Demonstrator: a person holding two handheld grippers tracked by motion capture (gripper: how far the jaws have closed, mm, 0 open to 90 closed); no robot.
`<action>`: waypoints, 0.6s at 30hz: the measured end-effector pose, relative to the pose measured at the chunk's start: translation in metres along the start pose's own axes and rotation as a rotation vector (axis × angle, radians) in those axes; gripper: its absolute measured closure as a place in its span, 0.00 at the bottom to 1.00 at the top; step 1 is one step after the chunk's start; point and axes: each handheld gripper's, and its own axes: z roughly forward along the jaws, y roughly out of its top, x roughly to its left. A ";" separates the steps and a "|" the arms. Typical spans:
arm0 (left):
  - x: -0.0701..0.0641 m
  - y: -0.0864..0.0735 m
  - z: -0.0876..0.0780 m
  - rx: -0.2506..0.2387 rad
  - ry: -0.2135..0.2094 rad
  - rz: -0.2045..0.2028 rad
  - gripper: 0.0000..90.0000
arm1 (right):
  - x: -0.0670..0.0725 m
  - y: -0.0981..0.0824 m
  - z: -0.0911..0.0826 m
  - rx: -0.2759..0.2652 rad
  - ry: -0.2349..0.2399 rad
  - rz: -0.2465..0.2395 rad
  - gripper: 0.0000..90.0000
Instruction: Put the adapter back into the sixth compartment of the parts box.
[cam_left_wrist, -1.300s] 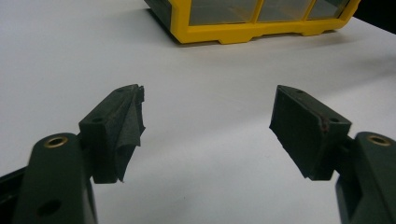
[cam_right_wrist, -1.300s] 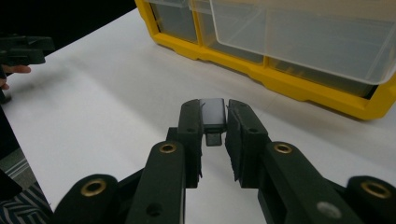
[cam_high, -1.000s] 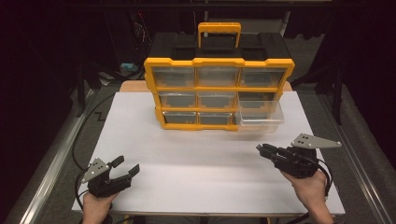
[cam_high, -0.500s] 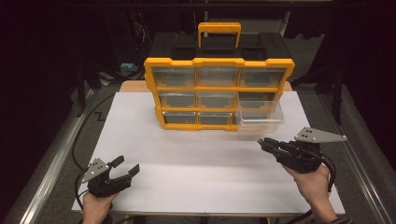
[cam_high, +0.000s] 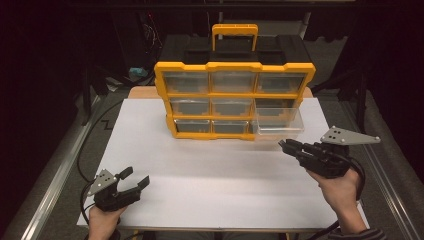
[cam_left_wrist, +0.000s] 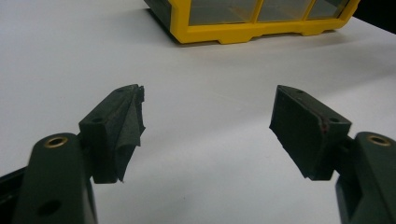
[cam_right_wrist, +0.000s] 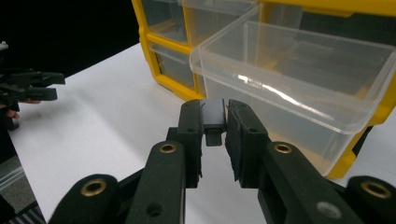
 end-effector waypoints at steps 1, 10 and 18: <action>0.000 0.000 0.000 0.000 0.000 0.000 0.30 | 0.000 0.002 -0.001 -0.002 -0.002 -0.001 0.85; 0.000 0.000 0.000 -0.001 0.002 0.000 0.30 | -0.002 0.017 0.001 -0.017 -0.011 -0.014 0.85; 0.001 0.000 -0.001 -0.002 0.001 0.001 0.30 | -0.004 0.028 0.006 -0.024 -0.017 -0.016 0.85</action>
